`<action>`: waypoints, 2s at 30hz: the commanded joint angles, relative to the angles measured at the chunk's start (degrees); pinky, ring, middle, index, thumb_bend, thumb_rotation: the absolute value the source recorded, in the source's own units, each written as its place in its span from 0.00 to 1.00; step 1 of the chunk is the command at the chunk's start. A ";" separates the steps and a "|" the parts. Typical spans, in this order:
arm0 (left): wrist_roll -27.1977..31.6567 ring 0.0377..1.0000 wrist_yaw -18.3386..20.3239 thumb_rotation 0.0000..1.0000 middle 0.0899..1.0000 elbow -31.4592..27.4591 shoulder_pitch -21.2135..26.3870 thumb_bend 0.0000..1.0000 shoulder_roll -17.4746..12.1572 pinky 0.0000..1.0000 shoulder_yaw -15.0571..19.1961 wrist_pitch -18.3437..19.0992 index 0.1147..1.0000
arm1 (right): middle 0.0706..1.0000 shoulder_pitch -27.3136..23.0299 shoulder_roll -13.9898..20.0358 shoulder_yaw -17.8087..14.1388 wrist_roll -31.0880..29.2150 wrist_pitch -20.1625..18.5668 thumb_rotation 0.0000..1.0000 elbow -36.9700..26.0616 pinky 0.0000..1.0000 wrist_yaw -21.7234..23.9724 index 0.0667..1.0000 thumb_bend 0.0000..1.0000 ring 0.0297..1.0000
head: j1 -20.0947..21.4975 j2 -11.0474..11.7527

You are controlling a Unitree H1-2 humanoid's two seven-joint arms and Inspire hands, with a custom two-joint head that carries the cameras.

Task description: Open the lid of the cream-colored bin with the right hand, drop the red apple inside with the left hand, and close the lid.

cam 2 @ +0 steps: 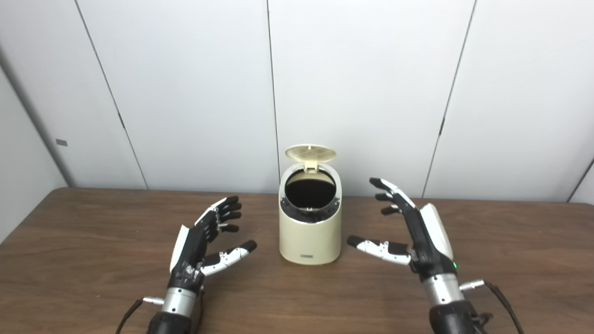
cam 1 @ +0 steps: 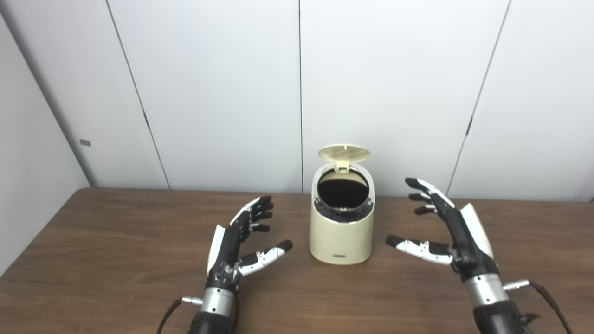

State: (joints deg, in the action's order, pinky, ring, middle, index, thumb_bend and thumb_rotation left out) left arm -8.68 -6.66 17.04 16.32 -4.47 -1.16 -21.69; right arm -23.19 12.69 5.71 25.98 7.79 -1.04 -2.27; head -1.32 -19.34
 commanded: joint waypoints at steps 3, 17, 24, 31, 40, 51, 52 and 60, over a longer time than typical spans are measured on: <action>-1.18 0.75 -0.33 0.11 0.78 1.24 -0.23 0.74 -0.64 0.66 0.01 -2.28 0.80 | 0.84 -8.61 2.79 1.42 4.56 -4.18 0.49 -3.53 0.65 4.54 0.84 0.59 0.80 | 0.72 0.30; -0.93 0.74 0.13 0.01 0.75 1.54 -0.06 0.70 -0.42 0.67 0.34 -1.67 0.75 | 0.82 -21.10 9.20 6.13 14.54 -9.39 0.58 -2.08 0.75 14.87 0.83 0.68 0.89 | 0.69 -0.16; -1.40 0.76 0.09 0.01 0.76 1.15 -0.02 0.71 -0.10 0.67 0.22 -0.73 0.75 | 0.81 -22.26 9.19 6.70 15.90 -9.64 0.54 -1.72 0.78 16.08 0.82 0.67 0.89 | 0.03 -0.47; -1.81 0.75 0.20 0.03 0.75 0.36 -0.19 0.71 -0.17 0.68 -0.07 -0.58 0.74 | 0.78 -23.09 9.32 8.09 21.87 -10.27 0.56 -2.04 0.81 15.40 0.81 0.70 0.87 | -0.47 -0.99; -2.76 0.75 -0.28 0.03 0.76 -0.44 -0.33 0.72 0.50 0.66 0.04 0.65 0.75 | 0.77 -23.00 9.67 8.29 23.00 -8.30 0.56 -1.03 0.84 15.68 0.79 0.69 0.87 | -1.71 -0.77; -2.47 0.72 -0.45 0.03 0.73 -0.57 -0.16 0.71 0.43 0.64 0.90 0.74 0.74 | 0.76 -22.63 10.42 8.98 19.05 -5.41 0.54 -2.63 0.80 19.21 0.77 0.68 0.88 | -2.01 -1.00; -2.57 0.72 -0.38 0.02 0.73 -0.67 -0.16 0.72 0.40 0.64 0.89 1.02 0.74 | 0.76 -22.62 10.35 9.07 19.02 -5.42 0.54 -2.74 0.79 19.32 0.77 0.68 0.87 | -2.01 -1.00; -2.67 0.72 -0.33 0.03 0.73 -0.23 -0.08 0.72 0.19 0.63 0.89 0.81 0.73 | 0.79 -22.16 9.45 9.57 17.84 -5.15 0.50 -3.01 0.72 20.98 0.79 0.66 0.87 | -1.76 -1.15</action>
State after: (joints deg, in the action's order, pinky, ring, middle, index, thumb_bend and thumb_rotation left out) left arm -11.28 -6.57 17.25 16.46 -4.05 -0.40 -20.52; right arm -42.84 22.13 15.78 44.68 2.47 -2.08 18.80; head -3.08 -20.57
